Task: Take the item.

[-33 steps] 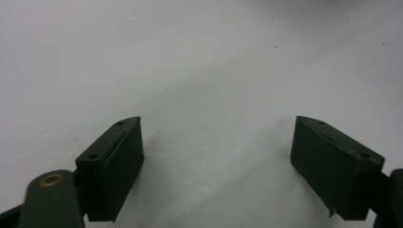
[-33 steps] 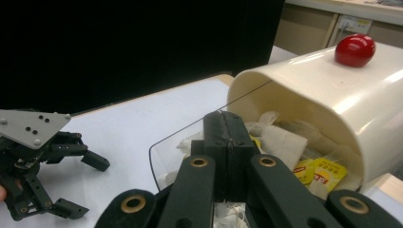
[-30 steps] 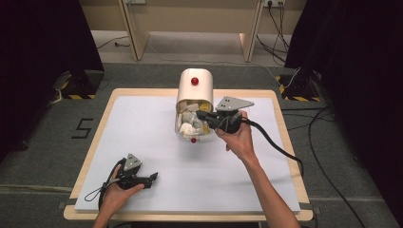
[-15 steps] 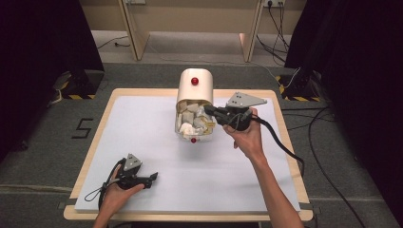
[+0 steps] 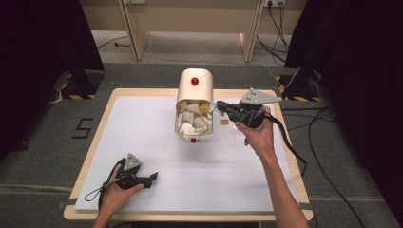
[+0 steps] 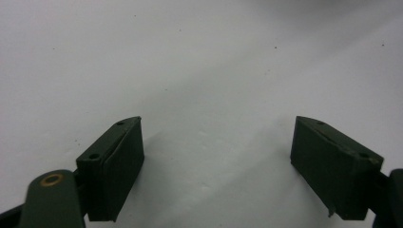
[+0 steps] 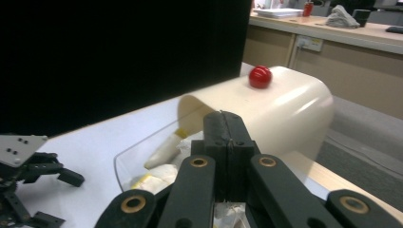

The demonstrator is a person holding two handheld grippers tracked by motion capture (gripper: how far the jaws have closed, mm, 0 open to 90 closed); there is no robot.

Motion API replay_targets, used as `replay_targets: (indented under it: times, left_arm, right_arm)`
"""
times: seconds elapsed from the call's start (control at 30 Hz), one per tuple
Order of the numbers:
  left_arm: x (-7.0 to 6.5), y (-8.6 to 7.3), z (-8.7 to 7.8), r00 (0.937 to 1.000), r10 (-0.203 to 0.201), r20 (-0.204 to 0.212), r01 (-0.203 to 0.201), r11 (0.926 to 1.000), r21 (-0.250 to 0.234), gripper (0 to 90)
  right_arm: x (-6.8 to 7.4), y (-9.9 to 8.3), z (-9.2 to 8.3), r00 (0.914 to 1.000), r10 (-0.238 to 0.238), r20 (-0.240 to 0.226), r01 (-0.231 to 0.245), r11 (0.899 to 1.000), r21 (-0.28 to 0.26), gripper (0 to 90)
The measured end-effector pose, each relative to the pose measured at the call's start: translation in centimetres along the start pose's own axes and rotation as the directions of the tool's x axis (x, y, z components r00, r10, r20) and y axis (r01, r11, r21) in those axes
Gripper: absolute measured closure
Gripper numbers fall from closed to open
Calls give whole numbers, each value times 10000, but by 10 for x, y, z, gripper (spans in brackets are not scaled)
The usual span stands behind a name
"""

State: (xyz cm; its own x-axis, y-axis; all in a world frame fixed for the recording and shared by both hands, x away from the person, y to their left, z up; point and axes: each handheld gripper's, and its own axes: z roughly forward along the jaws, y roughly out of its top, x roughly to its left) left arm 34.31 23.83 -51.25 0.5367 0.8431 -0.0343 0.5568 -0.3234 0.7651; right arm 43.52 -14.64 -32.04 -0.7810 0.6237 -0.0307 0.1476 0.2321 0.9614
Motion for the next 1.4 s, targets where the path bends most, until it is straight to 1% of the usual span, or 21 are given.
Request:
replay_targets:
  times: [0.3,0.57,0.93,1.4]
  left_arm:
    - [0,0,0,10000,-17,1,17,10000,-13,177]
    - [0,0,0,10000,-21,0,21,10000,-17,177]
    - [0,0,0,10000,-15,-3,15,10000,1,178]
    - [0,0,0,10000,11,-6,-11,10000,11,177]
  right_arm:
    - [-15,-4,-9,9988,292,381,-290,9996,-56,900]
    - [-30,-10,-13,9955,547,776,-546,9985,-33,900]
    - [-47,-19,-10,9905,796,1124,-810,9967,80,900]
    - [-70,-30,-4,9812,1150,1552,-1191,9927,170,900]
